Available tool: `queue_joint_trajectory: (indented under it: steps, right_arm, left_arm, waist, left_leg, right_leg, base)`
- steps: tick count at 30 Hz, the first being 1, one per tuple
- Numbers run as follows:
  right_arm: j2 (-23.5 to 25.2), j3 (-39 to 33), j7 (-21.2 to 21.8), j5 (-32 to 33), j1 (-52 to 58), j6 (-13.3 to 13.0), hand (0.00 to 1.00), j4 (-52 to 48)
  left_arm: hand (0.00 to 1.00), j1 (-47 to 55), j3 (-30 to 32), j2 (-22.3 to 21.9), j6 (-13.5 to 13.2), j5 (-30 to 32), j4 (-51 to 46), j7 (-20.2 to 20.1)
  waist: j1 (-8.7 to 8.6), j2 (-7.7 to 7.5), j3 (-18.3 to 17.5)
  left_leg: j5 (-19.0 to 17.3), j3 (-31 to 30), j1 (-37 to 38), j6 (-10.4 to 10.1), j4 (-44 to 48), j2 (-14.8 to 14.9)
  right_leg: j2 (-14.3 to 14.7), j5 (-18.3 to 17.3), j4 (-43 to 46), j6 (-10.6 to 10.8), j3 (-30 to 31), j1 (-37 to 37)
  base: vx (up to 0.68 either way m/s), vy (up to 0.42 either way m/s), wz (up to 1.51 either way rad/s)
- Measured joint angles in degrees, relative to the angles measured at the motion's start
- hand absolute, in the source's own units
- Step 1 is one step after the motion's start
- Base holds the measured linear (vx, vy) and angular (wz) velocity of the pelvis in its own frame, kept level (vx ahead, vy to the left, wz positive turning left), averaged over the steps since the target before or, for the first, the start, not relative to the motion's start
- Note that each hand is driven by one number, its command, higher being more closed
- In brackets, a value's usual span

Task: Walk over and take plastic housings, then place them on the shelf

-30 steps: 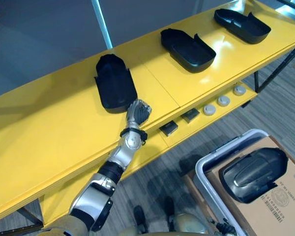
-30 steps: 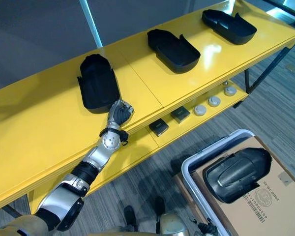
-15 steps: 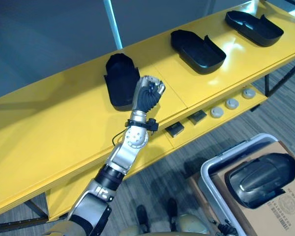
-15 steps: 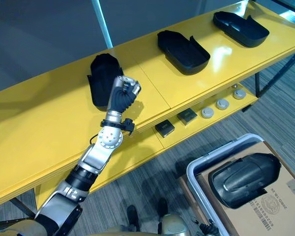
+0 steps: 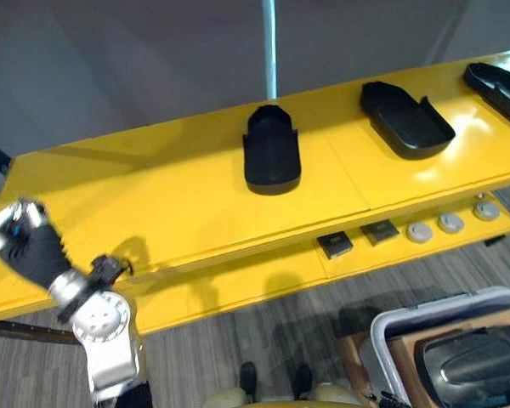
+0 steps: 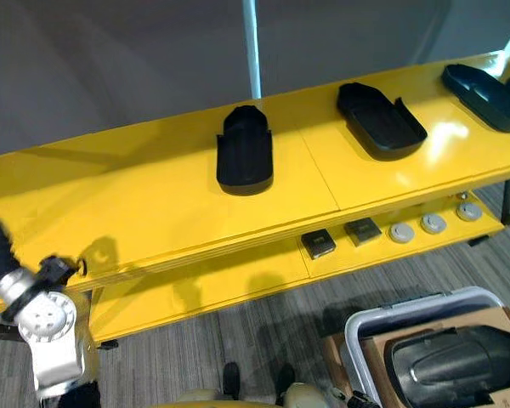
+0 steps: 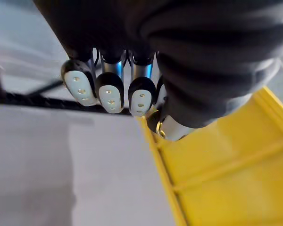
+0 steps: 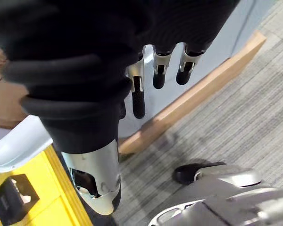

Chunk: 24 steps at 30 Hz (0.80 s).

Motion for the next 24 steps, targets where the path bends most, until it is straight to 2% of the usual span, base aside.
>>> queue_joint_trajectory:
  steps: [2, 4, 5, 7, 10, 14, 18, 20, 24]
  right_arm:
    - [0.43, 0.14, 0.01, -0.55, -0.91, 0.22, 0.0, -1.45]
    - [0.61, 0.19, 0.09, -0.72, -1.7, 0.39, 0.0, -1.97]
    - [0.61, 0.2, 0.1, -0.79, -2.25, 0.68, 0.0, -2.02]
    - [0.57, 0.23, 0.18, -0.82, -2.59, 1.18, 0.0, -2.02]
    - [0.51, 0.23, 0.25, -0.86, -2.58, 1.35, 0.0, -1.93]
    - [0.29, 0.23, 0.91, -0.86, -2.89, 1.4, 0.0, -1.8]
    - [0.14, 0.2, 1.29, -0.84, -3.73, 1.42, 0.0, -1.46]
    - [0.22, 0.19, 1.29, -0.83, -4.4, 1.42, 0.0, -1.44]
    - [0.33, 0.03, 1.28, -0.83, -4.51, 1.42, 0.0, -1.42]
  left_arm:
    - [1.0, 1.14, -0.78, 0.73, 3.57, -0.96, 15.49, -5.43]
    - [1.0, 1.05, -1.75, 1.46, 5.92, -0.91, 25.37, -9.34]
    - [0.0, 0.21, -2.42, 2.13, 7.22, -0.9, 33.26, -11.91]
    - [0.0, -0.86, -4.22, 3.6, 9.25, 0.29, 44.82, -15.5]
    - [0.0, -1.96, -8.02, 5.06, 10.7, 2.87, 53.96, -18.13]
    - [0.0, -3.61, -10.49, 5.64, 10.9, 7.23, 55.62, -19.64]
    - [0.0, -5.88, -12.76, 5.7, 10.89, 8.74, 57.16, -20.5]
    - [0.0, -6.41, -14.04, 5.64, 10.9, 9.3, 57.53, -20.51]
    - [0.0, -7.41, -15.77, 5.66, 10.92, 11.1, 58.01, -20.48]
  waist:
    - [-0.05, -0.17, -0.8]
    - [-0.17, -0.29, -0.91]
    - [-0.15, -0.41, -0.98]
    - [-0.25, -0.63, -1.11]
    - [-0.34, -0.6, -1.09]
    - [-0.51, -0.49, -1.03]
    - [-0.83, -0.45, -1.0]
    - [-1.91, -0.49, -0.98]
    - [-2.0, -0.48, -0.97]
  left_leg:
    - [0.05, -0.05, 0.03, 0.07, -0.03, -0.11]
    - [0.09, -0.08, 0.07, 0.13, -0.07, -0.15]
    - [0.09, -0.09, 0.06, 0.12, -0.28, -0.16]
    - [0.07, -0.03, 0.1, 0.12, -0.34, -0.15]
    - [0.05, 0.33, 0.25, 0.12, -0.35, -0.12]
    - [-0.15, 1.12, 0.76, -0.04, -0.37, -0.06]
    - [-0.58, 2.43, 1.0, -0.04, -0.37, -0.02]
    - [-0.98, 2.97, 1.19, -0.07, -0.33, -0.03]
    - [-1.56, 4.5, 2.04, 0.17, -0.02, 0.03]
  right_leg:
    - [-0.11, -0.08, 0.03, 0.13, -0.03, 0.03]
    - [-0.17, -0.1, 0.07, 0.17, -0.03, 0.05]
    - [-0.19, -0.48, 0.06, 0.78, -0.02, 0.04]
    - [-0.2, -0.53, 0.06, 0.82, 0.01, 0.02]
    - [-0.22, -0.54, 0.09, 0.83, 0.25, -0.01]
    - [-0.22, -0.56, 0.14, 0.83, 0.84, -0.05]
    - [-0.16, -0.56, 0.03, 0.84, 1.99, -0.17]
    - [-0.14, -0.57, -0.1, 0.87, 2.46, -0.28]
    - [0.05, -0.52, -0.12, 0.82, 4.01, -0.24]
  base:
    - [0.0, 0.008, 0.02]
    - [0.0, 0.0, 0.0]
    - [-0.03, 0.012, 0.0]
    - [0.0, 0.0, 0.0]
    - [0.01, 0.005, -0.04]
    - [0.02, 0.007, -0.1]
    - [0.02, 0.012, -0.17]
    - [0.06, 0.019, -0.16]
    - [0.09, 0.015, -0.19]
